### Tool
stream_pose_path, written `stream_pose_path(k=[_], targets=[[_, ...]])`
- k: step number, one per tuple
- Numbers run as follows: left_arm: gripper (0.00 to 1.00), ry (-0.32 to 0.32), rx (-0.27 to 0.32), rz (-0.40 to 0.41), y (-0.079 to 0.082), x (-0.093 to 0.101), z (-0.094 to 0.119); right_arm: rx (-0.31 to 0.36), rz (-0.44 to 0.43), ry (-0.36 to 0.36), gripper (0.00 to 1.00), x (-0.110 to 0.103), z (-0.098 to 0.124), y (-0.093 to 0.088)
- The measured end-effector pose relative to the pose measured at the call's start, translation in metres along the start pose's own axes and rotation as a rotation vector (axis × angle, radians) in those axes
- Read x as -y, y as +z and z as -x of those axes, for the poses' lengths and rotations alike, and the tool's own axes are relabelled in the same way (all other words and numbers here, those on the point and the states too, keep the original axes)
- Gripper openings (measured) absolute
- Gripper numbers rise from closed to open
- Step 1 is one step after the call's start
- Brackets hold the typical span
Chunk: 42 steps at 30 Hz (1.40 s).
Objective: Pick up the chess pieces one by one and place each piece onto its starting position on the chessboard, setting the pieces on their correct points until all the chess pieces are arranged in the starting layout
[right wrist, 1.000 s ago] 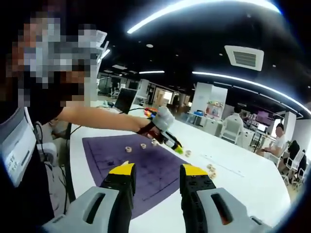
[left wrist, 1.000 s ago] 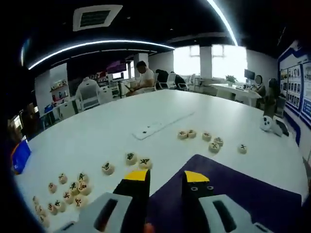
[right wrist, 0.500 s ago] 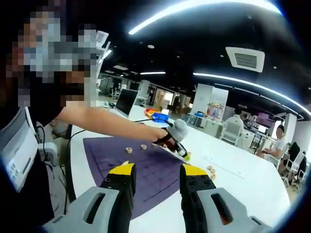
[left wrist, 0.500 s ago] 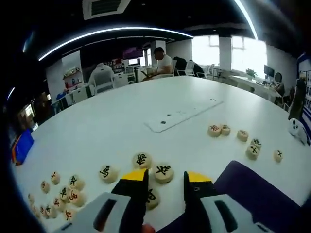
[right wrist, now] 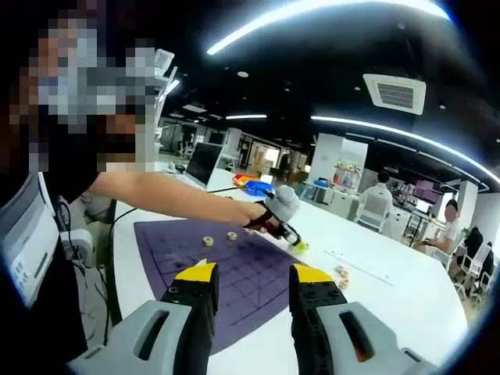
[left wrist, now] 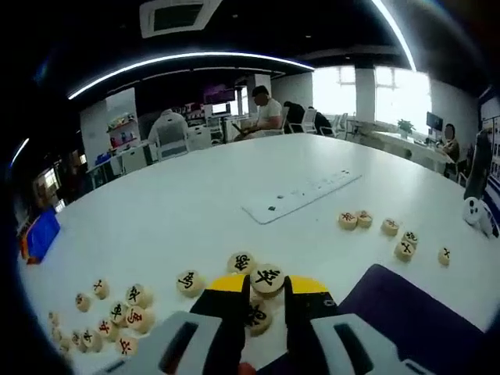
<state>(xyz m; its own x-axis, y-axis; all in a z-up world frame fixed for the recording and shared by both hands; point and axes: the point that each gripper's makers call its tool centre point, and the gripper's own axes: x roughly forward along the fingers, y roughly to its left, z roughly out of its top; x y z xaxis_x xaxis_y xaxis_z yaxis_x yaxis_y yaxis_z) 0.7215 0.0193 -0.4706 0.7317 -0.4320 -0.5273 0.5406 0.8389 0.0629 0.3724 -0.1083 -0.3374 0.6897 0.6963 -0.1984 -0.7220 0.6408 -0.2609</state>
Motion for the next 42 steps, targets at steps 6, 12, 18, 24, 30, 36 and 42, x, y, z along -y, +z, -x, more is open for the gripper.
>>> stream_pose_path(k=[6, 12, 18, 24, 30, 36, 42], targets=[[0.20, -0.011, -0.004, -0.042, 0.005, -0.007, 0.044, 0.001, 0.004, 0.007, 0.37, -0.003, -0.001, 0.001], [0.20, -0.013, -0.023, -0.053, -0.011, -0.008, 0.096, -0.005, 0.002, 0.004, 0.37, -0.003, -0.001, 0.000], [0.20, -0.086, 0.040, -0.063, -0.025, 0.008, 0.154, -0.012, 0.004, 0.000, 0.37, -0.003, -0.001, 0.000], [0.20, -0.132, 0.096, -0.108, -0.040, 0.021, 0.212, -0.011, 0.015, 0.014, 0.37, -0.007, -0.003, 0.003], [0.20, -0.178, 0.108, -0.140, -0.067, 0.035, 0.262, -0.016, 0.014, 0.013, 0.37, -0.006, -0.003, 0.001], [0.20, -0.231, 0.089, -0.161, -0.092, 0.052, 0.285, -0.016, 0.015, 0.011, 0.37, -0.005, -0.001, 0.001], [0.20, -0.262, 0.047, -0.200, -0.120, 0.065, 0.293, -0.014, 0.022, 0.014, 0.37, -0.006, -0.001, 0.002]])
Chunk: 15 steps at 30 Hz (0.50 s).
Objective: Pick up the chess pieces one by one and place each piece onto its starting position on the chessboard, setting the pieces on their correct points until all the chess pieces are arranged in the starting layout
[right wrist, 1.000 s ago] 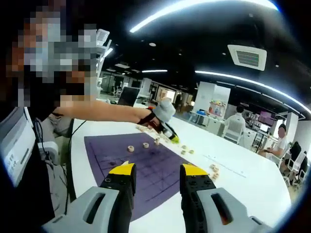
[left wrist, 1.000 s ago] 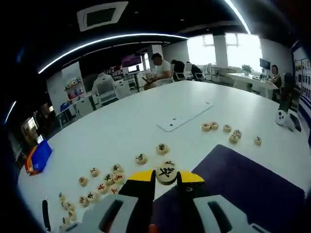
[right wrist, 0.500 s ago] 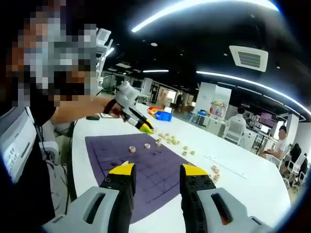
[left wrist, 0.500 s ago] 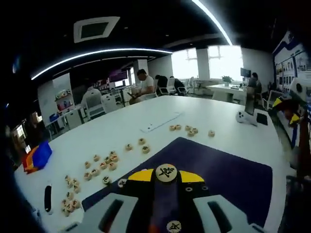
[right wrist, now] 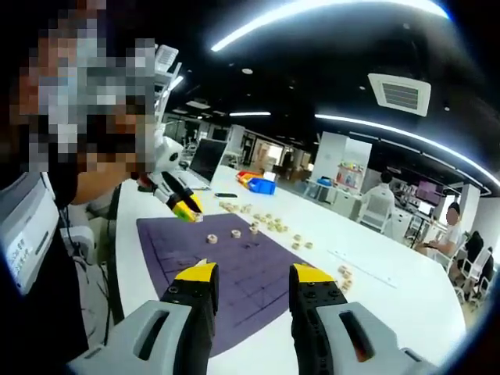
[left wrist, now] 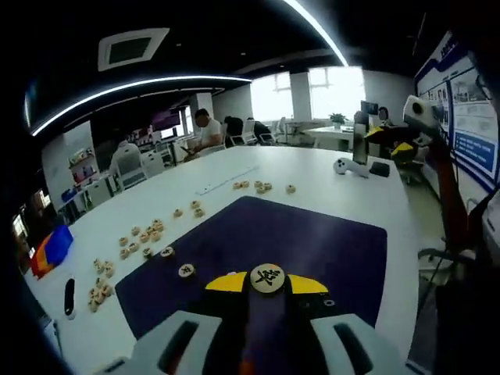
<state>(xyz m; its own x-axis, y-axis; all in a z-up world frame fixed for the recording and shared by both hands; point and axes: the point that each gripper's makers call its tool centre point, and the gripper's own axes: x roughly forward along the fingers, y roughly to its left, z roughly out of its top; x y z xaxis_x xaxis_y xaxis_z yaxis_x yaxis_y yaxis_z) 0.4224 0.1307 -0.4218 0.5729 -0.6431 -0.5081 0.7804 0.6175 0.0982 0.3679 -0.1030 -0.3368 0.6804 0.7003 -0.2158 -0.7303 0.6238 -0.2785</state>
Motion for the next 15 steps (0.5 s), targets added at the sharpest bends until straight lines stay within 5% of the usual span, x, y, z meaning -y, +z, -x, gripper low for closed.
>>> stream_pose_path(k=[15], targets=[[0.20, -0.055, -0.082, 0.072, -0.052, 0.011, -0.012, -0.004, 0.001, 0.000, 0.37, 0.001, -0.001, -0.001]])
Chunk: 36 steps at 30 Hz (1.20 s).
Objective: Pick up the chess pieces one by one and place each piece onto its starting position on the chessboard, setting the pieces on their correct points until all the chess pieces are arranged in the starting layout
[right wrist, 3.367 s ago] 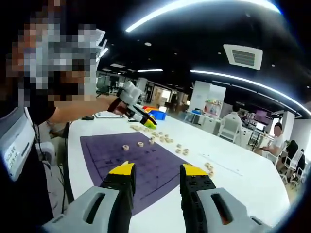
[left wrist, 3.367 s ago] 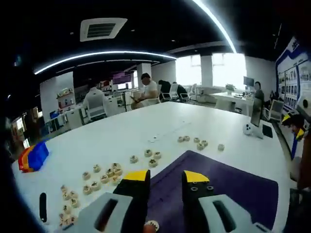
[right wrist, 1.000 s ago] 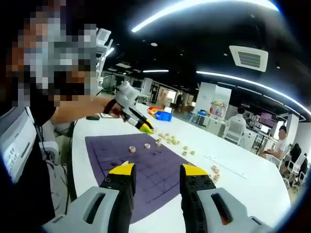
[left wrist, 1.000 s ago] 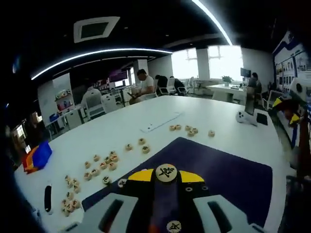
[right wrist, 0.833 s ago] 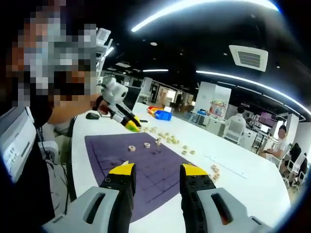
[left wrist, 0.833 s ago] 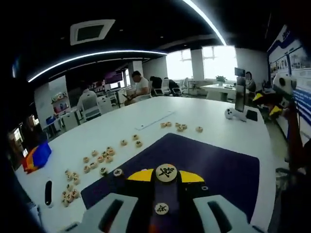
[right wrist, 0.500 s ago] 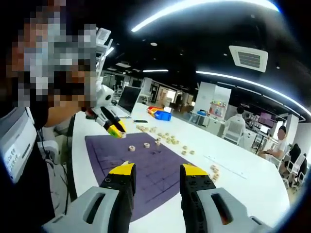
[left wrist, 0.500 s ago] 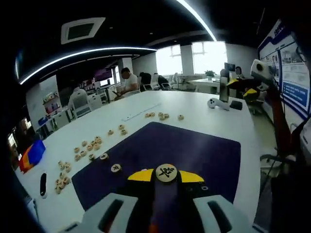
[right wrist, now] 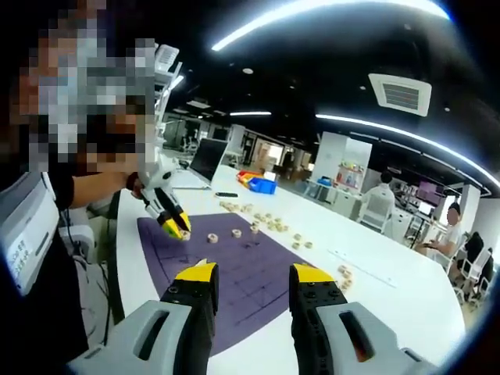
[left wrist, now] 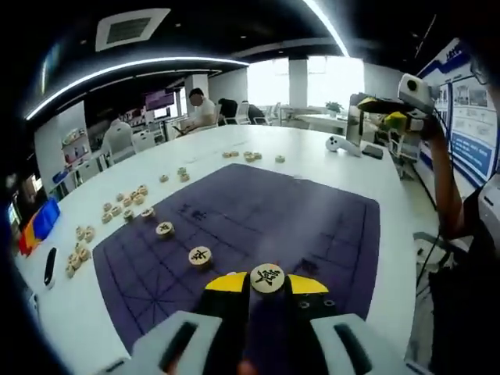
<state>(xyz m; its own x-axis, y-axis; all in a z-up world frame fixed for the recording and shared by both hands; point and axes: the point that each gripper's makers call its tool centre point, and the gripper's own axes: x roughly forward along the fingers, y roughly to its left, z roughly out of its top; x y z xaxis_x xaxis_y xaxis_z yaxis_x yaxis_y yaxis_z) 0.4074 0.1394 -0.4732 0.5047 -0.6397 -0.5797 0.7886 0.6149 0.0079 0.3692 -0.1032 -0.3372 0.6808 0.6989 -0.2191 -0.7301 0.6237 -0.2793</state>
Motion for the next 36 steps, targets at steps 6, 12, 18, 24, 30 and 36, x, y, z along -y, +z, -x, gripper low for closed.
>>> stream_pose_path(k=[6, 12, 18, 24, 30, 36], targets=[[0.20, -0.009, -0.022, 0.036, -0.013, -0.004, -0.004, 0.000, 0.003, 0.002, 0.37, -0.002, 0.000, 0.001], [0.20, 0.022, -0.049, -0.011, -0.022, -0.007, -0.010, -0.013, 0.013, 0.016, 0.37, -0.004, 0.003, -0.003], [0.30, 0.020, -0.035, -0.017, -0.017, -0.008, -0.008, -0.030, 0.033, 0.039, 0.37, -0.011, 0.005, -0.006], [0.37, -0.004, 0.091, 0.039, 0.014, -0.007, 0.005, -0.032, 0.041, 0.055, 0.37, -0.015, 0.004, -0.007], [0.38, 0.023, 0.207, 0.049, 0.048, -0.013, 0.024, -0.024, 0.034, 0.036, 0.37, -0.010, 0.006, -0.006], [0.38, 0.045, 0.340, 0.010, 0.090, -0.015, 0.053, -0.014, 0.025, 0.015, 0.37, -0.006, 0.006, -0.004]])
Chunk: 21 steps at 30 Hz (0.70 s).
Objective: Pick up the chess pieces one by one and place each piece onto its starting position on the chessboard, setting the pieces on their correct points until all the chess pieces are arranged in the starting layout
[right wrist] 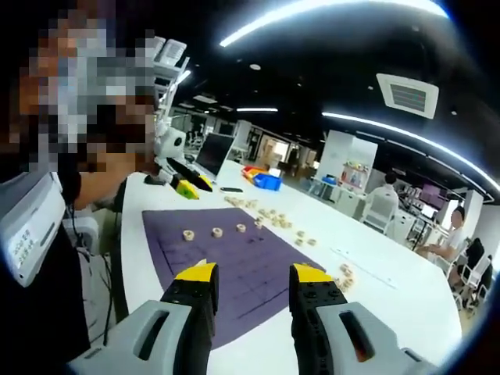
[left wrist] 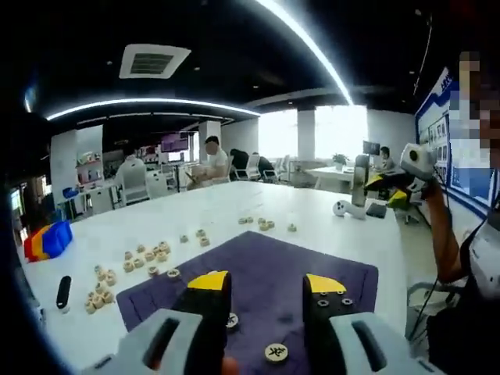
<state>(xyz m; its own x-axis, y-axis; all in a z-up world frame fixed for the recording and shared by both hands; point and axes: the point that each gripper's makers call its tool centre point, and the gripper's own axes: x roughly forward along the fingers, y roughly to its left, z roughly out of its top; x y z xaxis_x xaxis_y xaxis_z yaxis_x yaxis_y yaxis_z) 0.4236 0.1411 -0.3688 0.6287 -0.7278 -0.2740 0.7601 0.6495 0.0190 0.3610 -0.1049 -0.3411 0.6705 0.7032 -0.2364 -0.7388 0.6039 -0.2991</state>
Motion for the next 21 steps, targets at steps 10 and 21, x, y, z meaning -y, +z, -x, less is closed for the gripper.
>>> stream_pose_path(k=[10, 21], targets=[[0.40, 0.011, 0.098, 0.002, 0.003, 0.011, 0.021, 0.015, -0.013, -0.013, 0.37, 0.005, -0.001, 0.002], [0.40, 0.010, 0.128, 0.026, 0.008, 0.008, 0.030, 0.012, -0.009, -0.011, 0.37, 0.010, -0.002, 0.005]])
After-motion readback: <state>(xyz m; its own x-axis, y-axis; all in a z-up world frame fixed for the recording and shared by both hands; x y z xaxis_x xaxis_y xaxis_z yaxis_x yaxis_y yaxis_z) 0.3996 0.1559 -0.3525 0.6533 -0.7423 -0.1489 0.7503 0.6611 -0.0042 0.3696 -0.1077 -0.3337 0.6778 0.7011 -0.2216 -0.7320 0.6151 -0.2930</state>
